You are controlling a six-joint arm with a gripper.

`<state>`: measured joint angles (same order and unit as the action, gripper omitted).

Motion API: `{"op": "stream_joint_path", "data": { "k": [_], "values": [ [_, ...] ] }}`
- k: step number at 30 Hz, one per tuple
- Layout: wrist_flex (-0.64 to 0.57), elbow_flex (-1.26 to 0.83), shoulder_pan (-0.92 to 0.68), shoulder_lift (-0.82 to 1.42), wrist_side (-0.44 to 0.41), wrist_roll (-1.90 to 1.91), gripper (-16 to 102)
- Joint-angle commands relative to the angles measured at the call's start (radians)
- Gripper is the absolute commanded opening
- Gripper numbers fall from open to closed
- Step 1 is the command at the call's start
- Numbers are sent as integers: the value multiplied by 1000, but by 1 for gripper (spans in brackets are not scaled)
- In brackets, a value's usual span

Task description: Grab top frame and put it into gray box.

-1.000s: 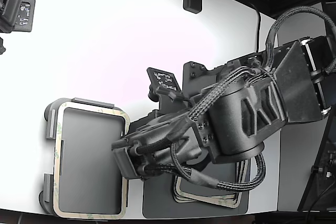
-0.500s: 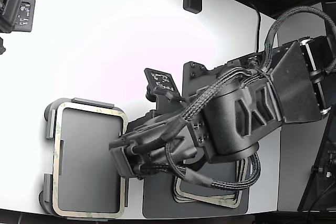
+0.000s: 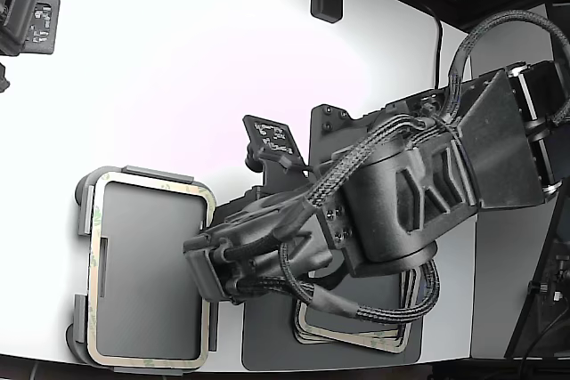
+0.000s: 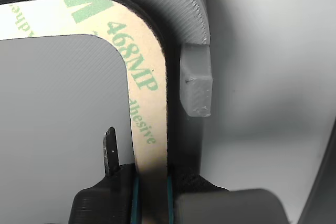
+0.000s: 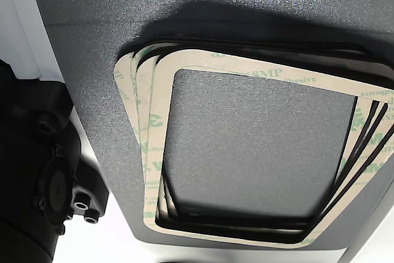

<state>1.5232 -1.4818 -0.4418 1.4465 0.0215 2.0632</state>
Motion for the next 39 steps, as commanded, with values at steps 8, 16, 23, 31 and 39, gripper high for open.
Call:
{"op": "stream_joint_path", "data": {
  "k": [8,16,23,31,39],
  "values": [
    [-12,-2,15,34,0,2,-13],
    [-20,-6,15,34,0,-8,-13],
    [-26,-11,15,34,-6,-6,-13],
    [-32,6,17,32,-20,-26,100],
    [15,170,18,40,-143,-44,100]
  ]
}}
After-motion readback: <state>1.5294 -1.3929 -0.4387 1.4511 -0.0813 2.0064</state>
